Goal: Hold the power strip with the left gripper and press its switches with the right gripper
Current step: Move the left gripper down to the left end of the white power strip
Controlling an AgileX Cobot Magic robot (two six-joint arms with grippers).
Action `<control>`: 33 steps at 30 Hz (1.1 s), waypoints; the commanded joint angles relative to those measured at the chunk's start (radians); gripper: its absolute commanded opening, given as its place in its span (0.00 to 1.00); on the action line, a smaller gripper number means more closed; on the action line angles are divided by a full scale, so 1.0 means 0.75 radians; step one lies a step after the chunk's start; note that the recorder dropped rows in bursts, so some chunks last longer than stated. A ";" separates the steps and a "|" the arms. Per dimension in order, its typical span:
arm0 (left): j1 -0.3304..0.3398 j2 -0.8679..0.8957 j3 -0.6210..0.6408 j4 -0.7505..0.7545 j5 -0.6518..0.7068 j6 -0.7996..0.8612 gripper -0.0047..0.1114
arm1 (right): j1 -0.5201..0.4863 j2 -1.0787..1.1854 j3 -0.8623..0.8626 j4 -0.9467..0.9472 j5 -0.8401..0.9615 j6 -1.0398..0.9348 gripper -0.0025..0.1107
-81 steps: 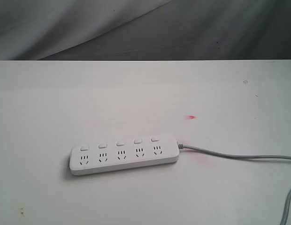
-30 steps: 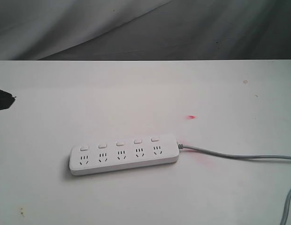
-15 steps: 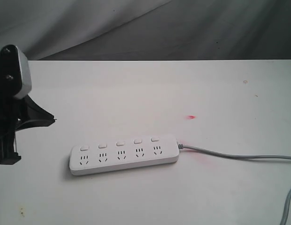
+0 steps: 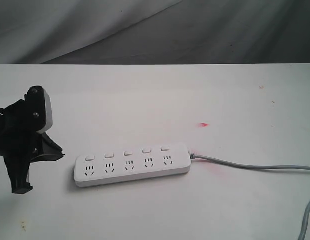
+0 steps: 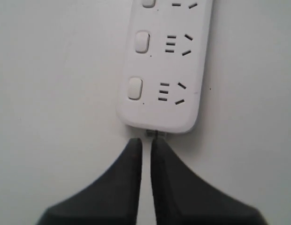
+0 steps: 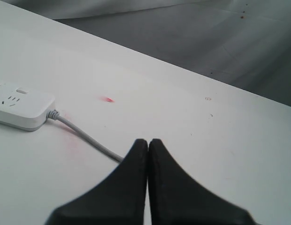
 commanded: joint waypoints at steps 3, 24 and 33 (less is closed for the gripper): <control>-0.006 -0.001 0.004 -0.036 0.056 0.002 0.35 | -0.011 -0.003 0.005 0.005 -0.007 0.006 0.02; -0.003 0.175 0.004 -0.463 0.072 0.463 0.72 | -0.011 -0.003 0.005 0.005 -0.007 0.006 0.02; -0.003 0.314 -0.001 -0.454 -0.044 0.488 0.72 | -0.011 -0.003 0.005 0.005 -0.007 0.006 0.02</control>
